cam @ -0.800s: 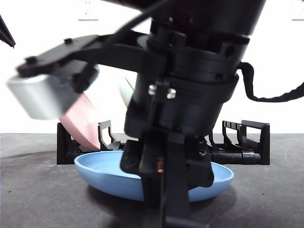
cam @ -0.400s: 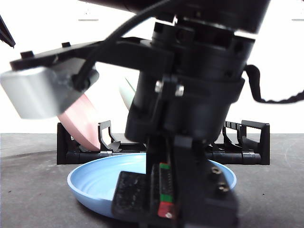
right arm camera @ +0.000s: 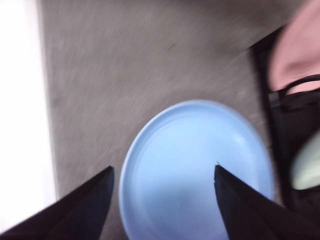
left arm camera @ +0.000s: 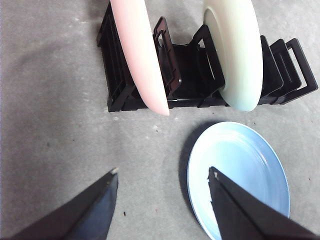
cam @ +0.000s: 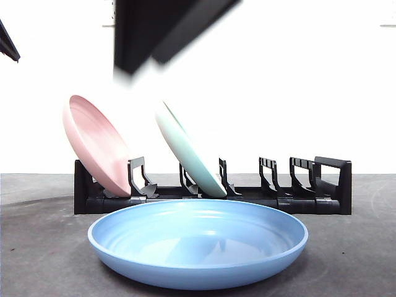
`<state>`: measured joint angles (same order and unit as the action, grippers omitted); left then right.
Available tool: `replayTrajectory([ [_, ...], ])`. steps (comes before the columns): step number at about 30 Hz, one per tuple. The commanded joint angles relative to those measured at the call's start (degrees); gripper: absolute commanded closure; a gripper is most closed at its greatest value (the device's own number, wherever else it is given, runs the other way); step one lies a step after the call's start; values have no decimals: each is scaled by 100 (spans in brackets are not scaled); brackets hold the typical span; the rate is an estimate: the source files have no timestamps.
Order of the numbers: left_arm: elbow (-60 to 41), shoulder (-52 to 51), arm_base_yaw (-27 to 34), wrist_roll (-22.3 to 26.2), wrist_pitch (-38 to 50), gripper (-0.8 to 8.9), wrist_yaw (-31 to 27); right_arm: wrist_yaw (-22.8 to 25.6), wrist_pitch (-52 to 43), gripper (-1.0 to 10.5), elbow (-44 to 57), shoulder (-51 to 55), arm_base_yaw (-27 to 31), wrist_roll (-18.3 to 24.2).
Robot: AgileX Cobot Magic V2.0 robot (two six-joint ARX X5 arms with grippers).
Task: Place the plate
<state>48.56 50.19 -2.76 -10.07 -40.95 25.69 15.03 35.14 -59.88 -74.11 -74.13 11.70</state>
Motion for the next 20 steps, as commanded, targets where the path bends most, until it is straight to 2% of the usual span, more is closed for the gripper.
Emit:
replayTrajectory([
  [1, 101, 33, -4, 39, 26, 526, 28, -2, -46, 686, -101, 507, 114, -459],
  [4, 101, 33, -4, 37, 28, 527, 28, 0, -52, 686, -98, 1032, 514, -623],
  [10, 101, 33, -9, -13, 74, 527, 31, -127, -22, 686, -96, 1823, 2015, -627],
  [16, 101, 33, -118, -540, 638, 528, 31, -1290, 17, 677, -81, 1980, 4022, -503],
  [20, 157, 50, -225, -586, 992, 528, 26, -2393, -39, 676, 9, 1827, 5309, -590],
])
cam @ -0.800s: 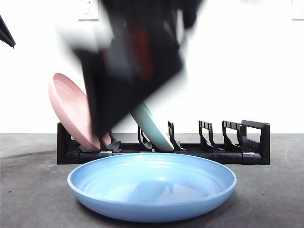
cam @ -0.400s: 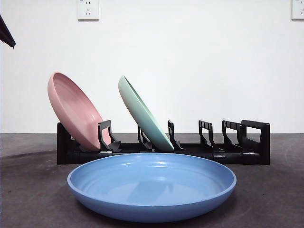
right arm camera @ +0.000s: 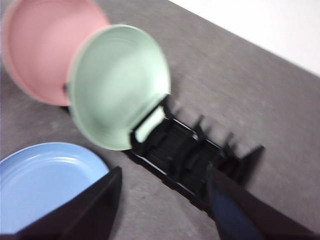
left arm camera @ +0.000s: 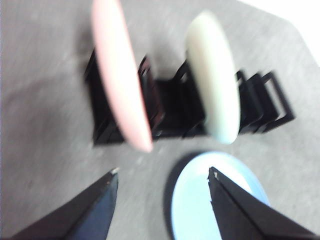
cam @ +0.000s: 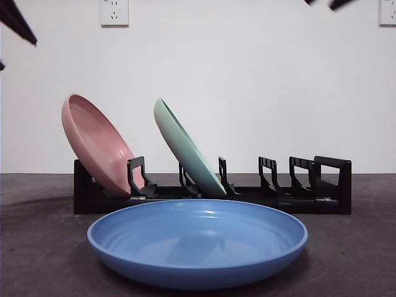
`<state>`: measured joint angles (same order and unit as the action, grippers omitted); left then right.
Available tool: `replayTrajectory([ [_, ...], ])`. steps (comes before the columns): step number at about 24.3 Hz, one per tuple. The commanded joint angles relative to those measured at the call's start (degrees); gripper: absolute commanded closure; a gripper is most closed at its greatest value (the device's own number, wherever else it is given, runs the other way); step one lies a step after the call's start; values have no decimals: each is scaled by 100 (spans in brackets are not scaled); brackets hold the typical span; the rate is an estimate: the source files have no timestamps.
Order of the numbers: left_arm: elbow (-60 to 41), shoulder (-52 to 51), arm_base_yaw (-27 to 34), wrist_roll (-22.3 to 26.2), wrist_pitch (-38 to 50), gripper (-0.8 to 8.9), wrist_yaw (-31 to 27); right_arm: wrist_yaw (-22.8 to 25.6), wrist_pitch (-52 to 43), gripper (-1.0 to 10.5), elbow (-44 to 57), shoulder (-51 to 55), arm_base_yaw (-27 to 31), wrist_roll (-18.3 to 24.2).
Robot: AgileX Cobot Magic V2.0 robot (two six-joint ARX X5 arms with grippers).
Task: Place the plate
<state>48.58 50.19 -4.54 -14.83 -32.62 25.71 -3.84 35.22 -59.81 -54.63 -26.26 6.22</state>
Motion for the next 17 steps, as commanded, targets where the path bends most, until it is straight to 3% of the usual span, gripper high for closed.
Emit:
replayTrajectory([
  [1, 190, 76, -79, -116, 251, 527, 24, -820, -94, 676, 20, -170, 798, -166],
  [4, 400, 219, -164, -144, 356, 527, -98, -1510, -352, 676, 57, -299, 1386, -549],
  [6, 636, 393, -234, -142, 319, 527, -308, -1668, -466, 676, 57, -343, 1587, -640],
  [10, 1388, 984, -415, -33, -160, 527, -920, -1694, -514, 676, 57, -372, 1637, -643],
  [17, 3869, 3016, -1043, 203, -1860, 527, -2284, -1692, -516, 676, 57, -374, 1637, -640],
])
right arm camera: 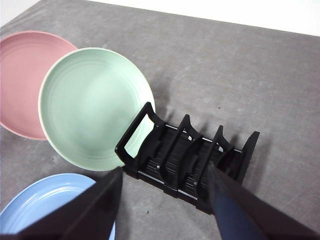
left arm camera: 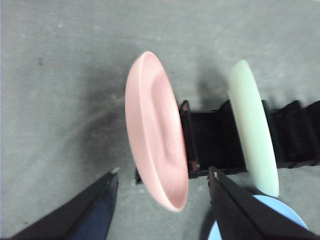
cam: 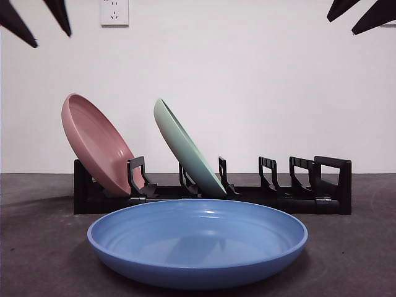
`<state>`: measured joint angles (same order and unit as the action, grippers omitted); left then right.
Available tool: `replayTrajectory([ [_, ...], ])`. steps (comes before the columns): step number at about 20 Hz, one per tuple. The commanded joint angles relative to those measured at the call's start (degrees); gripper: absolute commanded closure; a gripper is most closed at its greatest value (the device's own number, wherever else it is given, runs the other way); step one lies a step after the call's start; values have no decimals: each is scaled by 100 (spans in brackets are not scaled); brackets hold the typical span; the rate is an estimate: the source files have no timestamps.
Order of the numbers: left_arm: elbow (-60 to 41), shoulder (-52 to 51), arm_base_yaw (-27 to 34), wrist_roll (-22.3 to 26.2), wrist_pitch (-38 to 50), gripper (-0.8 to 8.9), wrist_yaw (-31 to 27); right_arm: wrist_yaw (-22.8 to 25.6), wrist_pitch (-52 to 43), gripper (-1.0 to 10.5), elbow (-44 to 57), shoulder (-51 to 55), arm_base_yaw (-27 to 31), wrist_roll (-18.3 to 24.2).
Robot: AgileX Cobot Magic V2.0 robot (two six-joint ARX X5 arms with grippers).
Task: Place the plate
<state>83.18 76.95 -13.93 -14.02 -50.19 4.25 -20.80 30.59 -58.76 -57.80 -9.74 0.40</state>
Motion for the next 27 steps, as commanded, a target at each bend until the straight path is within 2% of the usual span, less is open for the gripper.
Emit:
replayTrajectory([
  [1, 638, 573, -210, 133, -190, 527, -232, 7, -52, 677, -48, -57, -15, -59],
  [6, 1176, 1434, -669, 269, -313, 528, -1268, 26, -50, 677, -48, -57, -15, -44],
  [10, 1198, 1856, -763, 310, -295, 528, -1915, 225, -33, 677, -48, -57, -15, -42],
  [19, 1200, 2240, -763, 352, -238, 545, -1978, 286, 2, 677, -48, -57, -15, -39],
  [20, 1202, 2240, -763, 352, -249, 609, -1987, 289, 15, 677, -48, -57, -15, -39],
  [21, 1202, 2240, -761, 352, -273, 713, -1987, 286, 35, 677, -48, -57, -15, -39],
  [23, 1202, 2240, -763, 354, -293, 803, -1987, 289, 68, 677, -48, -57, -15, -39],
  [27, 1207, 2236, -772, 437, -295, 802, -1989, 291, 79, 677, -48, -57, -15, -39],
])
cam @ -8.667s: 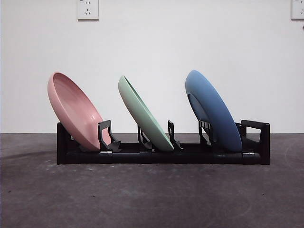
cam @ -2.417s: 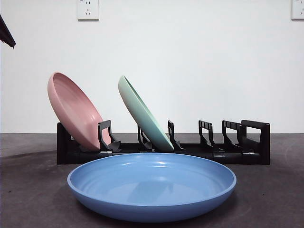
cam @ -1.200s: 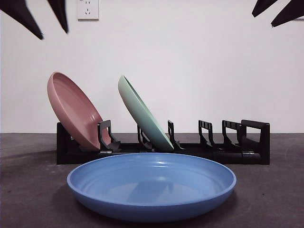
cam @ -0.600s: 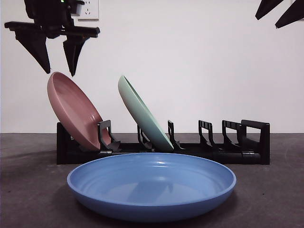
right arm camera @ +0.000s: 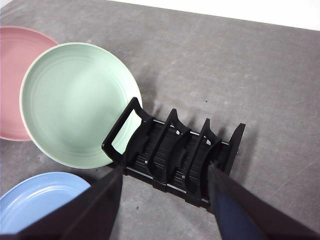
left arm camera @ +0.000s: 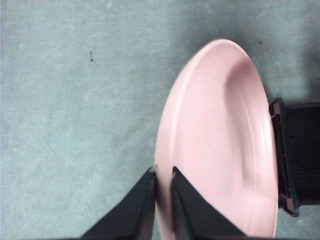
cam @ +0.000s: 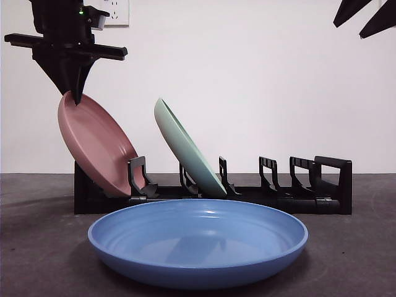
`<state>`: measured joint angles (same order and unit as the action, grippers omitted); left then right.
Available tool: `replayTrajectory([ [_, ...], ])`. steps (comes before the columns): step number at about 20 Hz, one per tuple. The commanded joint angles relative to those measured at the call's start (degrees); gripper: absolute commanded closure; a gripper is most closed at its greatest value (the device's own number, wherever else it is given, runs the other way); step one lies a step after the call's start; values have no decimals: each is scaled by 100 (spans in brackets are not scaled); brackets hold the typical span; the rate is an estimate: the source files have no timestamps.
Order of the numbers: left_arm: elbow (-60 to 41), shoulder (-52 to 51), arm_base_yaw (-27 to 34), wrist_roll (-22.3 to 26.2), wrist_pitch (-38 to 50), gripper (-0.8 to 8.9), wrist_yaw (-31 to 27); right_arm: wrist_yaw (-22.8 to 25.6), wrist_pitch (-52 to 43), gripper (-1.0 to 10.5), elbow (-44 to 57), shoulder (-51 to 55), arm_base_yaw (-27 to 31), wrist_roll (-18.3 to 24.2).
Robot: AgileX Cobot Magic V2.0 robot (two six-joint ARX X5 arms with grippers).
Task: Place the plate
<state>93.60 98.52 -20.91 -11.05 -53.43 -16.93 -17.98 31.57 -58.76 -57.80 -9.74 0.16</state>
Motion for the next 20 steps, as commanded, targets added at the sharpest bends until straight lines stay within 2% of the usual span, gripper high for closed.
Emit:
replayTrajectory([
  [1, 184, 76, -76, 140, 26, 802, 129, 9, -20, 677, -48, -57, -15, -15],
  [4, 385, 72, -76, 144, 9, 802, 122, 28, -20, 677, -48, -57, -15, -13],
  [8, 876, 72, -92, 332, -282, 802, -293, 46, -17, 677, -48, -57, -15, -9],
  [10, 1207, 72, -92, 483, -581, 802, -463, 46, -17, 677, -48, -57, -15, 13],
  [17, 2341, 72, -85, 481, -1812, 802, -894, 46, 22, 677, -48, -57, -15, 24],
  [20, 2457, 4, -50, 450, -2389, 803, -1119, 44, 24, 677, -48, -57, -15, 24],
])
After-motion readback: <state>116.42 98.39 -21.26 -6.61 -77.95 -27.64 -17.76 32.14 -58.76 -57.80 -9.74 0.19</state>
